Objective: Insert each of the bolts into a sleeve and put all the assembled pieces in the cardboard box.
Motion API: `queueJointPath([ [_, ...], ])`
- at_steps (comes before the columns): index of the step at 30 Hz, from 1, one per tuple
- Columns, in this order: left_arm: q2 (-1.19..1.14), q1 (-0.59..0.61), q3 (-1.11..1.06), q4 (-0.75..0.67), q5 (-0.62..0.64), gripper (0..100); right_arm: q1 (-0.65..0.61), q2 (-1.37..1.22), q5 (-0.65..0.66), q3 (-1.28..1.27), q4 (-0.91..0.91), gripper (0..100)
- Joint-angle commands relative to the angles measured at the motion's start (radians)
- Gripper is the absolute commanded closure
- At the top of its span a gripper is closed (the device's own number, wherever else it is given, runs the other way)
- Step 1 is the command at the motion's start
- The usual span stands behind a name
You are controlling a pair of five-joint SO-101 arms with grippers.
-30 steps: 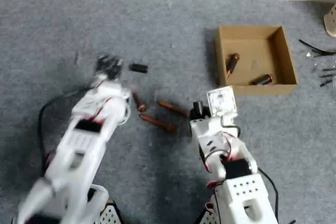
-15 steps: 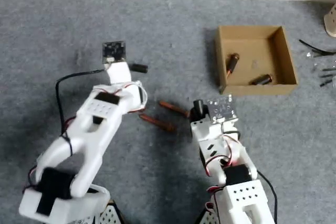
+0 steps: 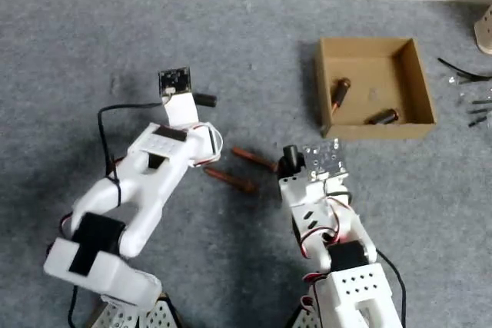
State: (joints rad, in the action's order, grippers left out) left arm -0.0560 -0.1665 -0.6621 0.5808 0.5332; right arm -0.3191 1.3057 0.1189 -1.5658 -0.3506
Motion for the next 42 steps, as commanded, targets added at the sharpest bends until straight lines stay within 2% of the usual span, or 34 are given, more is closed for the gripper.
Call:
queueJointPath([
  [1,-0.031,-0.004,0.073,0.009,0.006,80,0.01,0.019,0.014,0.012,0.031,99.4],
  [5,-0.054,0.01,0.119,0.08,0.058,80,0.01,0.019,0.014,0.012,0.031,99.4],
  [10,-0.056,0.01,0.125,0.094,0.074,80,0.01,0.019,0.014,0.01,0.031,99.4],
  [12,-0.056,0.01,0.125,0.094,0.074,83,0.01,0.019,0.014,0.01,0.031,99.4],
  [16,-0.056,0.015,0.124,0.097,0.072,100,0.01,0.019,0.014,0.01,0.031,99.4],
  [22,-0.048,0.035,0.12,0.097,0.071,99,0.01,0.019,0.014,0.01,0.031,99.4],
  [28,-0.002,0.036,0.122,0.097,-0.06,99,0.01,0.019,0.015,0.01,0.031,99.4],
  [31,0.102,0.035,0.09,0.12,-0.196,99,0.01,0.019,0.015,0.01,0.033,99.4],
  [34,0.243,0.035,0.042,0.169,-0.41,99,0.01,0.019,0.015,0.01,0.033,99.4],
  [36,0.346,0.035,0.001,0.216,-0.62,99,0.01,0.019,0.015,0.01,0.033,99.4],
  [39,0.495,0.044,-0.081,0.307,-1.019,99,0.018,0.019,0.017,-0.008,0.074,99.4],
  [42,0.621,0.116,-0.191,0.354,-1.293,99,0.021,0.019,0.049,-0.051,0.14,99.4],
])
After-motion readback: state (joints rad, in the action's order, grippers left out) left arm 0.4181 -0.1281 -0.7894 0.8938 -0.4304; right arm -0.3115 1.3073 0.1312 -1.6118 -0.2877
